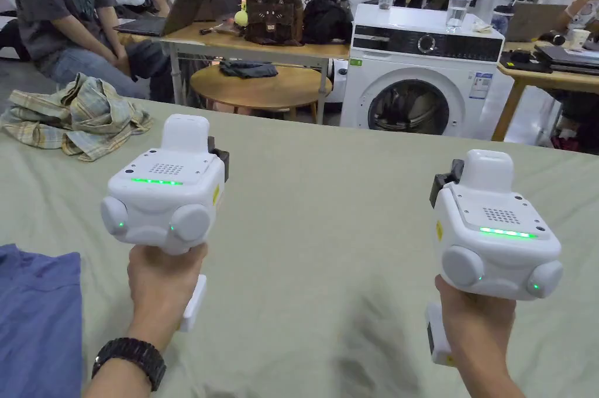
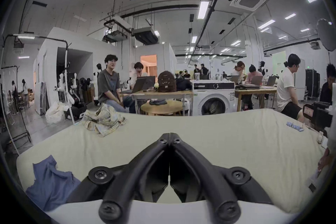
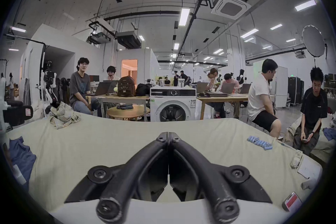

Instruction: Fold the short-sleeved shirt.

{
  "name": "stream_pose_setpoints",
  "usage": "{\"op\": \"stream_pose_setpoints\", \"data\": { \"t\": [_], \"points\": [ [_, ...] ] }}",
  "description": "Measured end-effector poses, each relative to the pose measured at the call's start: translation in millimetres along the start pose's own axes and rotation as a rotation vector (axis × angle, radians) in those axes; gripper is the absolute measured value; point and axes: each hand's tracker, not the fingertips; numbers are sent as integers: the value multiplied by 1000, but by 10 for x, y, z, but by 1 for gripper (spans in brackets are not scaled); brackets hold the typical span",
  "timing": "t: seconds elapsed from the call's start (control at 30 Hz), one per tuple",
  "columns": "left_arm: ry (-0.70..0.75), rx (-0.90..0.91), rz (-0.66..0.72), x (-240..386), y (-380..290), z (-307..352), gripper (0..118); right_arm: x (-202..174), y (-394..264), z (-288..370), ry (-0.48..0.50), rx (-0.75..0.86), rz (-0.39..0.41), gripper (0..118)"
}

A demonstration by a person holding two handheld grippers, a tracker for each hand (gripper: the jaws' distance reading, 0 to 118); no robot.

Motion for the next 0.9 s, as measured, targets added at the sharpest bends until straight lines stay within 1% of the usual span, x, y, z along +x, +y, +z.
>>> {"op": "stream_pose_setpoints", "data": {
  "t": [0.07, 0.2, 0.33, 0.47, 0.57, 0.67, 0.7, 0.77, 0.8, 0.87, 0.9],
  "points": [
    [18, -36, 22, -164, -7, 52, 0, -143, 8, -5, 20, -15, 12, 0],
    [97, -64, 40, -577, -66, 212, 0, -531, -21, 9, 87, -37, 42, 0],
    [167, -117, 5, -1022, -81, 382, 0, -959, -71, 33, 166, -56, 58, 0],
    [217, -215, 3, -1523, -71, 490, 0, -1359, -127, 73, 247, -77, 60, 0],
    [241, -335, 34, -1877, -95, 556, 0, -1614, -183, 95, 294, -90, 90, 0],
    [202, -452, 16, -2180, -183, 577, 0, -1778, -239, 127, 336, -104, 100, 0],
    [184, -504, 17, -2298, -256, 583, 3, -1828, -258, 133, 348, -111, 105, 0],
    [178, -576, 30, -2451, -363, 577, 16, -1882, -292, 139, 360, -117, 112, 0],
    [182, -625, 45, -2538, -439, 561, 30, -1895, -321, 151, 367, -122, 115, 0],
    [175, -706, 97, -2621, -585, 565, 67, -1922, -362, 149, 375, -133, 122, 0],
    [174, -736, 132, -2677, -675, 550, 77, -1928, -388, 152, 377, -139, 127, 0]
  ]
}}
